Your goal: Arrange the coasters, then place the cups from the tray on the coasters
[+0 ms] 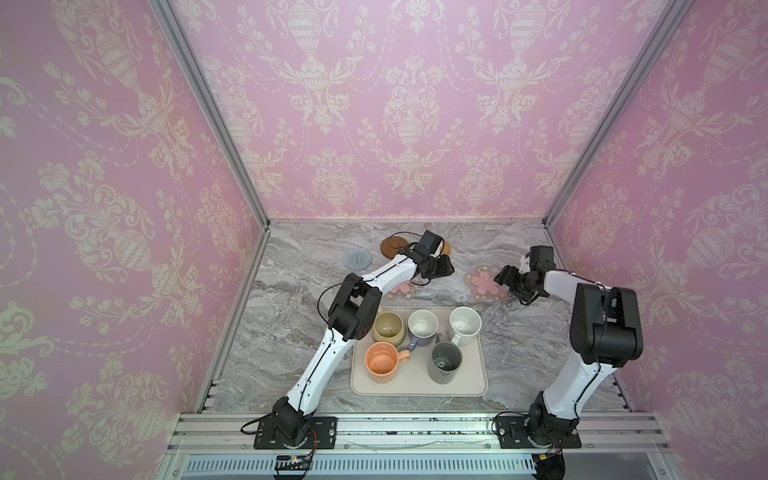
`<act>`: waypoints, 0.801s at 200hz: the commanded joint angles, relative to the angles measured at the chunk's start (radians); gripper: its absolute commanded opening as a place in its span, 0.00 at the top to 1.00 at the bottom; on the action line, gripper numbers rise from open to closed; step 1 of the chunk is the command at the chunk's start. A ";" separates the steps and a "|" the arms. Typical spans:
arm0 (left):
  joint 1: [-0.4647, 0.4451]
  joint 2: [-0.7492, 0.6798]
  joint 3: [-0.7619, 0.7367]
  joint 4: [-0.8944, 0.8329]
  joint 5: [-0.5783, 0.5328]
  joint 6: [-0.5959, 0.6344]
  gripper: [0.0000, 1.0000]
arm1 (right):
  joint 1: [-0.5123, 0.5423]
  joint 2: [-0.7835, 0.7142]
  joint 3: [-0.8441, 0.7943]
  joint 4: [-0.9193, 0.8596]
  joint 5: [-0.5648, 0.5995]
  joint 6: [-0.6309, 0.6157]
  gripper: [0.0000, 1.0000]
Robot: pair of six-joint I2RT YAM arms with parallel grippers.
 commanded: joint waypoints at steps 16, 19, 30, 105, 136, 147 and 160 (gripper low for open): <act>-0.016 -0.020 -0.051 0.057 0.063 -0.054 0.54 | 0.031 0.044 0.014 -0.001 -0.035 0.004 0.25; -0.018 -0.016 -0.052 0.062 0.066 -0.060 0.54 | 0.035 0.045 0.013 -0.003 -0.032 0.003 0.25; -0.022 -0.005 -0.050 0.080 0.079 -0.080 0.54 | 0.047 0.049 0.015 -0.009 -0.032 0.002 0.25; -0.033 -0.017 -0.118 0.140 0.105 -0.128 0.54 | 0.126 0.054 0.024 -0.023 -0.032 0.008 0.25; -0.033 -0.056 -0.193 0.177 0.102 -0.133 0.54 | 0.155 0.058 0.030 -0.021 -0.032 0.024 0.25; -0.034 -0.077 -0.227 0.190 0.098 -0.128 0.54 | 0.167 0.059 0.031 -0.018 -0.033 0.030 0.25; -0.033 -0.099 -0.270 0.209 0.094 -0.122 0.54 | 0.182 0.060 0.034 -0.015 -0.032 0.038 0.25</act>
